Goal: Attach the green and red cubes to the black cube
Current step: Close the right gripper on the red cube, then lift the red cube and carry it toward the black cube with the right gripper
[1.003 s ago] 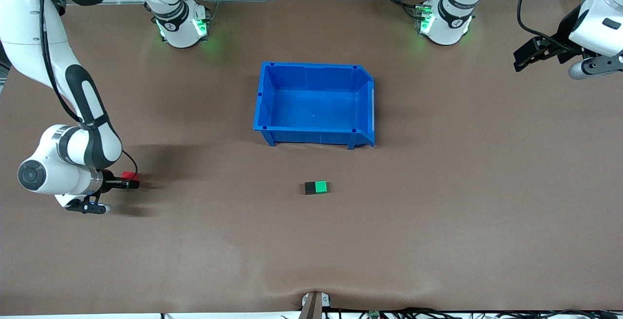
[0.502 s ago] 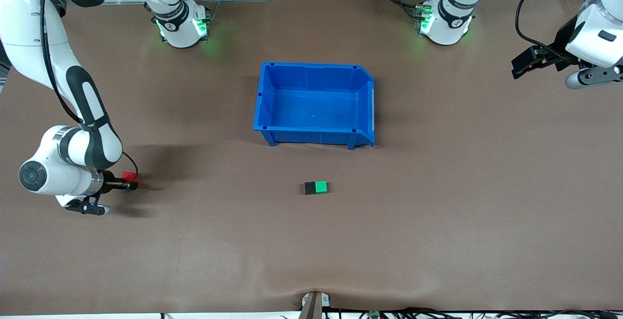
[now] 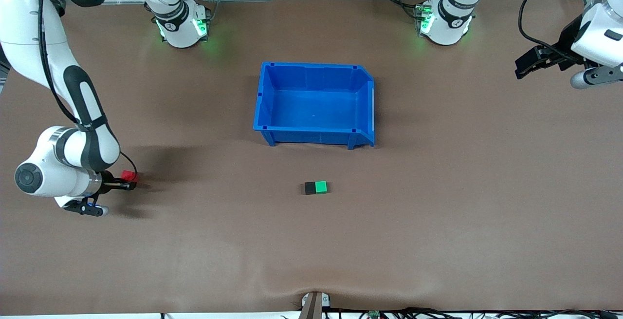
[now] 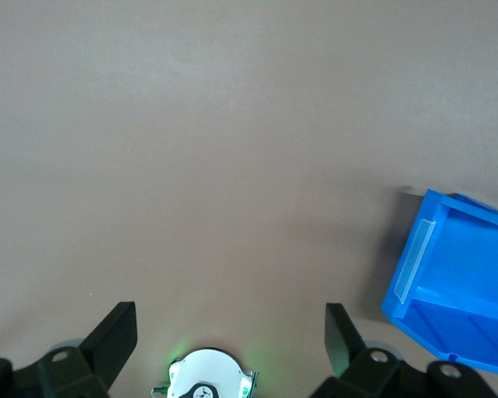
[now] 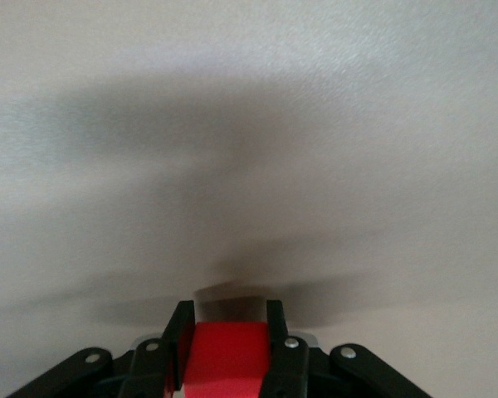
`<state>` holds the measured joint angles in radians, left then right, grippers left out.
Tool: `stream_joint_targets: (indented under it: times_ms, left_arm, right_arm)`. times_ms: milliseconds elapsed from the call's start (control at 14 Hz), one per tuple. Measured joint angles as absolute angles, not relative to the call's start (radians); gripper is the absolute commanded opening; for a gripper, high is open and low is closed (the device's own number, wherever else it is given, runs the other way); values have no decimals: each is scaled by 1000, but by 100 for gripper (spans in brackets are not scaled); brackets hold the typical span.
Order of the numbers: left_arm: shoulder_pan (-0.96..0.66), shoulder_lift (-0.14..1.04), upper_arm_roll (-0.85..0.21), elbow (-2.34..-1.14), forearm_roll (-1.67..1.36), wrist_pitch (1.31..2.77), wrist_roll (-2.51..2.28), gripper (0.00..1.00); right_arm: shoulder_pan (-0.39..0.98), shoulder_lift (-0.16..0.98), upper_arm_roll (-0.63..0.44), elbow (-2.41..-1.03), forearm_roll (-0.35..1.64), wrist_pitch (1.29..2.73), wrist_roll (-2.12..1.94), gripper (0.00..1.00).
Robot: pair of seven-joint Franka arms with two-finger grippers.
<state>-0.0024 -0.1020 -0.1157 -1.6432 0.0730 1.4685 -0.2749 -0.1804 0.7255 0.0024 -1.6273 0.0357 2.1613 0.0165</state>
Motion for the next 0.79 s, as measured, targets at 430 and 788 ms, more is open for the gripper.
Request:
stream_joint_targets:
  times_ms: [430,788]
  left_arm:
    - [8,-102,-113,-1642,73,1470,-275,100]
    - [8,-102,-113,-1642,73,1472,-275,100]
  right_arm:
    - [-178,726,9,-1595,76,2073,127,0]
    - [-172,726,13,-1592,78,2055,199,0]
